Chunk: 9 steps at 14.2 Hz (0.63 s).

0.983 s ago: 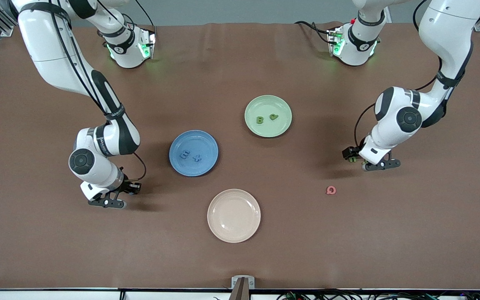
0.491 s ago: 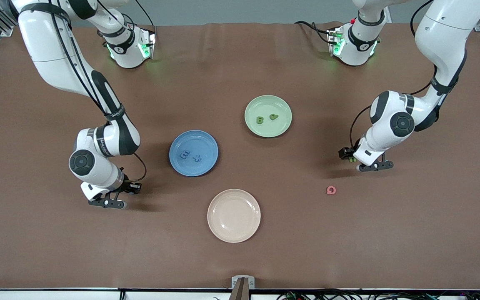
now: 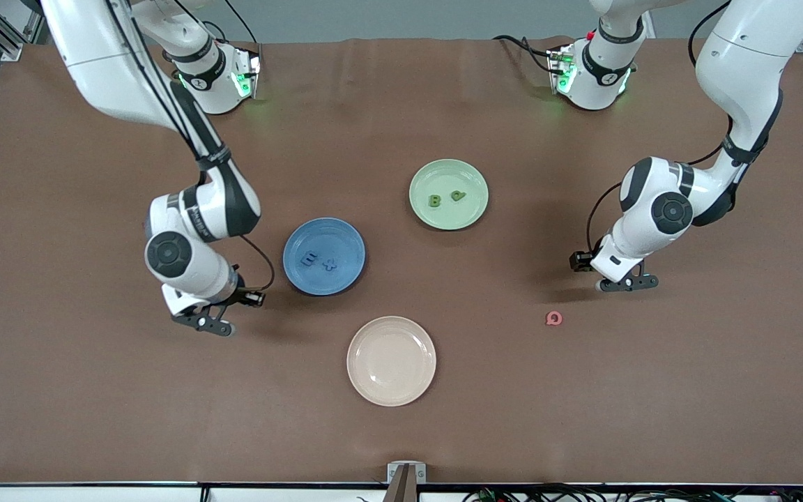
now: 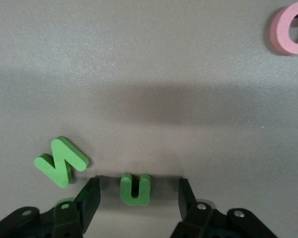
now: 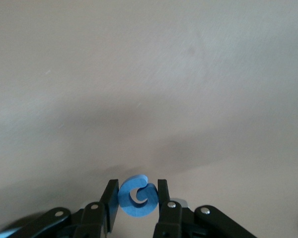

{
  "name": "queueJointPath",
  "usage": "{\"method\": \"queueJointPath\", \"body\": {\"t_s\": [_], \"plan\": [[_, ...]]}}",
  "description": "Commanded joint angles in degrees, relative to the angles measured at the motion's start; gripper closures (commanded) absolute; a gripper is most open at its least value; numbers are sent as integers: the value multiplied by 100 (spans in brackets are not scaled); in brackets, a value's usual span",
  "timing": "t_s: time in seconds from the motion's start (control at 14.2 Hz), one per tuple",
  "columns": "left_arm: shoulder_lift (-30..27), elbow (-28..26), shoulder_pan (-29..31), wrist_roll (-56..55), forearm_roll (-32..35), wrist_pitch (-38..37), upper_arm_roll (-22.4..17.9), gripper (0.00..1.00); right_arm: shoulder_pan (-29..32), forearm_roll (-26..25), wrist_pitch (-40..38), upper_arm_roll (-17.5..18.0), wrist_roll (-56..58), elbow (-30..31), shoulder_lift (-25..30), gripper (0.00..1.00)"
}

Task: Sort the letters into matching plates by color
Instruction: 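Drop G onto the blue plate while the left gripper grasps green U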

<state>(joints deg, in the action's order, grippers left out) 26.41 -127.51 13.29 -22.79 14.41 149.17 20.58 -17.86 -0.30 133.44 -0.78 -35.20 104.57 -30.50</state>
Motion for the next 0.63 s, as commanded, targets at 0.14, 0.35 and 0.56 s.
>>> {"method": "queueJointPath", "body": {"t_s": [0.14, 0.35, 0.56], "plan": [[101, 68, -2, -103, 229, 42, -10, 56, -753, 21, 436, -10, -1391, 740, 563, 100], [92, 112, -10, -121, 229, 42, -10, 71, -1009, 12, 507, -19, -1875, 767, 537, 100], [14, 138, -80, -296, 229, -28, 16, 74, -1132, 12, 481, -19, -2078, 767, 519, 64]]}}
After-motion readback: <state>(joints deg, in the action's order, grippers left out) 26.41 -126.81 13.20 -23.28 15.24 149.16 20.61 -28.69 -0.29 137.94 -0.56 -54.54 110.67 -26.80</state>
